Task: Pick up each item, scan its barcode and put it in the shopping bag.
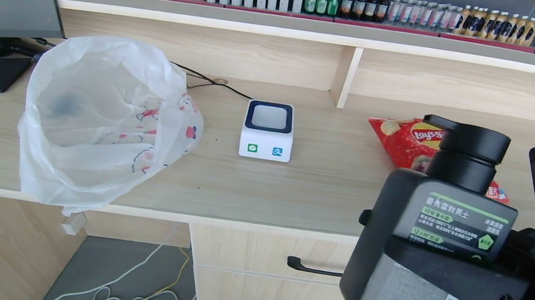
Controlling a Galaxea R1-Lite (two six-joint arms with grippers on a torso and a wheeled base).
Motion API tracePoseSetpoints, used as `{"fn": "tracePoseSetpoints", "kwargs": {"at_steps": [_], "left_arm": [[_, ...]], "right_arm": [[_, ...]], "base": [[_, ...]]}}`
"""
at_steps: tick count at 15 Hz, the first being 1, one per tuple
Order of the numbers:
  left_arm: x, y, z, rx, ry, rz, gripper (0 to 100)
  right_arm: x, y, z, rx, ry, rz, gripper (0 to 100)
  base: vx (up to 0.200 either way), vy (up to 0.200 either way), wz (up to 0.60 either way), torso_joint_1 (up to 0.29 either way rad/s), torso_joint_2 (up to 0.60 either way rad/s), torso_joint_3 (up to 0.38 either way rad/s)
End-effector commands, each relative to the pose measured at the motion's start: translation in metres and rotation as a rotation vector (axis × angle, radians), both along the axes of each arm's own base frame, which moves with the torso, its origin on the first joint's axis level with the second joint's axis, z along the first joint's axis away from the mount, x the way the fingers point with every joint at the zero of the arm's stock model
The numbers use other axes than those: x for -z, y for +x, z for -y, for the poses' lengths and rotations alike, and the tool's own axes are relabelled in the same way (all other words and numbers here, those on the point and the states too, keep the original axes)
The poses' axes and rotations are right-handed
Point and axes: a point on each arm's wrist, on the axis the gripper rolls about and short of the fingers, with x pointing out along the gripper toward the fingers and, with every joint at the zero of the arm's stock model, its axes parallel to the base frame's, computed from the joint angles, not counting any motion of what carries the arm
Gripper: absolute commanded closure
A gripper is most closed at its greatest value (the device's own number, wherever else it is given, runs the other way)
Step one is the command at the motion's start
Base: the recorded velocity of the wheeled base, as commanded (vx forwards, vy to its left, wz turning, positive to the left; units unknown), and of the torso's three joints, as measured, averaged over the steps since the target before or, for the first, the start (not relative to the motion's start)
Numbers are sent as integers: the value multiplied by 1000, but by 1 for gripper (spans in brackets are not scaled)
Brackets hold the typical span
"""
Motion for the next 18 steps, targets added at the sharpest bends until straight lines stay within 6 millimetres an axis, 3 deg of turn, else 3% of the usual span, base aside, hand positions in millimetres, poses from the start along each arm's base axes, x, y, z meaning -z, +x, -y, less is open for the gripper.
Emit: {"fn": "tracePoseSetpoints", "kwargs": {"at_steps": [1, 5, 18], "left_arm": [[0, 0, 0, 0, 0, 0, 0], [0, 0, 0, 0, 0, 0, 0], [0, 0, 0, 0, 0, 0, 0]], "right_arm": [[0, -2, 3, 24, 1, 31, 100], [4, -14, 20, 240, 17, 117, 100], [-7, -11, 37, 946, -26, 364, 100]], "base": [[0, 0, 0, 0, 0, 0], [0, 0, 0, 0, 0, 0], [0, 0, 0, 0, 0, 0]]}}
